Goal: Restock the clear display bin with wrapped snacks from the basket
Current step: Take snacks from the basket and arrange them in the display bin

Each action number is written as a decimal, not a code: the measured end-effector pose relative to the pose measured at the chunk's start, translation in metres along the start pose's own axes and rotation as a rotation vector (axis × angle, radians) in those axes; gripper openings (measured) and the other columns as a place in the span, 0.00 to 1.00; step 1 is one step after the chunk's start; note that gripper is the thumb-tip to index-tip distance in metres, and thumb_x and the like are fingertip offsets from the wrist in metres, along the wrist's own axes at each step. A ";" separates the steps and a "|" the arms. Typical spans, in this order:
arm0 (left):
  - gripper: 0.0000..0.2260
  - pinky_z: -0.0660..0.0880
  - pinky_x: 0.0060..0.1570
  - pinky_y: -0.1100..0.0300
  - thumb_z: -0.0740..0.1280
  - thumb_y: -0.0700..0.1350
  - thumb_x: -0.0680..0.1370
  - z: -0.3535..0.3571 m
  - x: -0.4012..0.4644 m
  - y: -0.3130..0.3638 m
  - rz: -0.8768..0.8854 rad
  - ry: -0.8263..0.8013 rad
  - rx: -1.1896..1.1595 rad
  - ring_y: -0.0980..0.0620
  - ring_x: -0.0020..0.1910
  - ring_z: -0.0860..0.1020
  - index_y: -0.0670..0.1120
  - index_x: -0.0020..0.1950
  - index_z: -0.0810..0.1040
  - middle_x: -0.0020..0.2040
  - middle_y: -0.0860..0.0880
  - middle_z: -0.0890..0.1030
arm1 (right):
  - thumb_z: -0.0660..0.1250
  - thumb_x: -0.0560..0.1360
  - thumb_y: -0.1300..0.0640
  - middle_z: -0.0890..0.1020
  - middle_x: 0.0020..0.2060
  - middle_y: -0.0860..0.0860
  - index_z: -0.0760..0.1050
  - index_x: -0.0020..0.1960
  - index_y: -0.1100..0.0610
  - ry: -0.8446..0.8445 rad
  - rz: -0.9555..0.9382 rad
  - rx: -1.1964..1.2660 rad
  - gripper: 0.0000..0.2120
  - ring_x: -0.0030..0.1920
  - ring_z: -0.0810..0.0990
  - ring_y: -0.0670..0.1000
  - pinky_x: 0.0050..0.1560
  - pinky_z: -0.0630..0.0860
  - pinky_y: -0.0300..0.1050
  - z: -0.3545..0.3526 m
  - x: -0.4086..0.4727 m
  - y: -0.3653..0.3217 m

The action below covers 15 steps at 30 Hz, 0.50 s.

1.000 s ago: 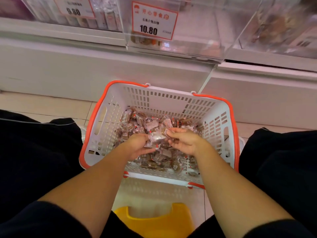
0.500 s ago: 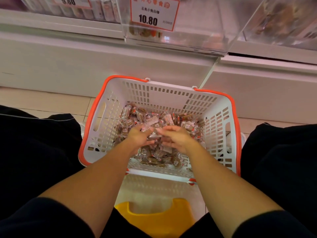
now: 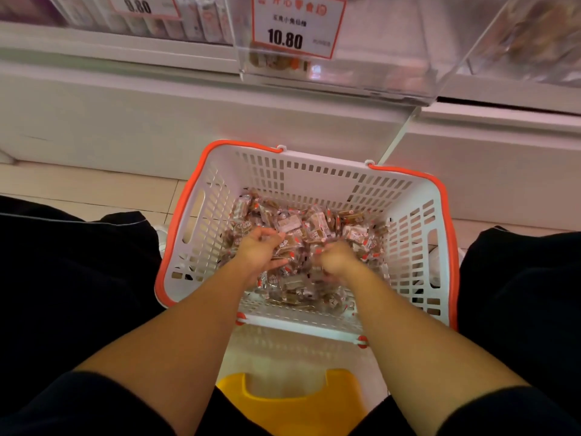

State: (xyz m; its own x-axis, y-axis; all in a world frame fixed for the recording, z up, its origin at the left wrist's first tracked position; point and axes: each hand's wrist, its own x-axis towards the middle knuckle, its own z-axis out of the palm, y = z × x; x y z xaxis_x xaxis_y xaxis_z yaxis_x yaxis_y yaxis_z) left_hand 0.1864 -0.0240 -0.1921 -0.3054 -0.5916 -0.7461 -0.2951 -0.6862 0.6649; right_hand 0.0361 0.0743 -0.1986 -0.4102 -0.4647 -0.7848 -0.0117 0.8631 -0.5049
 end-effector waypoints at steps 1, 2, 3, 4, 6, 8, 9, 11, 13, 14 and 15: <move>0.07 0.80 0.34 0.61 0.70 0.42 0.78 0.000 0.001 0.001 -0.002 0.017 -0.015 0.43 0.49 0.83 0.42 0.54 0.76 0.59 0.40 0.78 | 0.70 0.75 0.66 0.83 0.53 0.57 0.76 0.61 0.64 -0.021 0.016 0.207 0.14 0.50 0.83 0.54 0.49 0.82 0.48 -0.013 -0.005 -0.011; 0.08 0.80 0.34 0.61 0.70 0.42 0.78 0.000 0.002 0.002 -0.005 0.031 -0.032 0.44 0.48 0.83 0.41 0.54 0.76 0.58 0.40 0.79 | 0.72 0.74 0.66 0.84 0.49 0.55 0.78 0.59 0.62 -0.048 0.002 0.345 0.14 0.46 0.83 0.51 0.47 0.82 0.46 -0.026 -0.011 -0.022; 0.09 0.80 0.34 0.62 0.70 0.42 0.78 0.001 0.001 0.004 -0.009 0.036 -0.043 0.45 0.47 0.84 0.40 0.55 0.75 0.57 0.40 0.80 | 0.73 0.73 0.65 0.85 0.46 0.54 0.79 0.57 0.61 -0.077 -0.024 0.421 0.13 0.42 0.83 0.49 0.42 0.81 0.42 -0.038 -0.017 -0.033; 0.10 0.80 0.35 0.61 0.70 0.42 0.78 0.002 0.001 0.006 -0.012 0.028 -0.050 0.46 0.47 0.84 0.40 0.55 0.75 0.56 0.40 0.80 | 0.73 0.73 0.65 0.85 0.44 0.54 0.79 0.56 0.61 -0.109 -0.055 0.480 0.12 0.38 0.82 0.47 0.36 0.79 0.39 -0.048 -0.022 -0.040; 0.10 0.80 0.36 0.60 0.70 0.43 0.78 0.009 0.000 0.012 0.007 -0.010 -0.056 0.46 0.46 0.83 0.39 0.56 0.75 0.55 0.41 0.80 | 0.71 0.74 0.67 0.84 0.42 0.55 0.78 0.56 0.63 -0.202 -0.088 0.648 0.11 0.36 0.82 0.47 0.33 0.78 0.36 -0.059 -0.031 -0.048; 0.10 0.81 0.39 0.59 0.68 0.44 0.79 0.018 -0.003 0.021 0.058 -0.050 -0.045 0.47 0.47 0.83 0.40 0.56 0.75 0.55 0.43 0.79 | 0.71 0.73 0.68 0.85 0.43 0.56 0.79 0.55 0.63 -0.207 -0.143 0.692 0.11 0.39 0.83 0.49 0.36 0.81 0.38 -0.057 -0.036 -0.048; 0.09 0.81 0.41 0.58 0.66 0.44 0.80 0.023 -0.005 0.026 0.083 -0.068 -0.042 0.47 0.48 0.83 0.40 0.56 0.75 0.55 0.44 0.79 | 0.72 0.73 0.67 0.86 0.45 0.56 0.81 0.53 0.62 -0.143 -0.182 0.643 0.10 0.41 0.84 0.51 0.40 0.81 0.40 -0.051 -0.038 -0.046; 0.09 0.82 0.44 0.54 0.61 0.44 0.83 0.034 -0.008 0.036 0.124 -0.095 -0.066 0.47 0.48 0.83 0.40 0.59 0.74 0.55 0.44 0.81 | 0.75 0.71 0.65 0.86 0.47 0.55 0.82 0.50 0.59 0.027 -0.270 0.557 0.09 0.47 0.85 0.53 0.51 0.81 0.44 -0.038 -0.041 -0.044; 0.10 0.81 0.43 0.51 0.57 0.43 0.84 0.044 -0.012 0.044 0.172 -0.063 -0.075 0.45 0.48 0.83 0.39 0.61 0.72 0.55 0.41 0.82 | 0.75 0.72 0.63 0.86 0.49 0.53 0.82 0.54 0.58 0.095 -0.313 0.581 0.11 0.53 0.84 0.55 0.58 0.80 0.48 -0.028 -0.046 -0.048; 0.12 0.80 0.46 0.48 0.55 0.44 0.85 0.048 -0.014 0.048 0.201 -0.021 -0.047 0.43 0.51 0.82 0.39 0.62 0.72 0.57 0.39 0.81 | 0.74 0.73 0.63 0.85 0.51 0.52 0.81 0.58 0.58 0.098 -0.322 0.602 0.14 0.55 0.84 0.55 0.59 0.80 0.50 -0.025 -0.049 -0.051; 0.15 0.78 0.53 0.44 0.54 0.47 0.85 0.051 -0.016 0.053 0.231 0.020 -0.006 0.40 0.56 0.80 0.40 0.63 0.73 0.60 0.38 0.79 | 0.73 0.74 0.63 0.85 0.54 0.53 0.79 0.62 0.59 0.089 -0.331 0.621 0.16 0.56 0.83 0.55 0.60 0.79 0.52 -0.024 -0.051 -0.055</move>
State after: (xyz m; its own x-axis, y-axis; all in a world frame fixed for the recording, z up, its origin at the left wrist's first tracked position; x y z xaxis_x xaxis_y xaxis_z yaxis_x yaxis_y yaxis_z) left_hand 0.1294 -0.0286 -0.1430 -0.3460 -0.7416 -0.5747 -0.2139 -0.5340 0.8179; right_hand 0.0361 0.0556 -0.1221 -0.5481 -0.6423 -0.5357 0.3627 0.3946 -0.8442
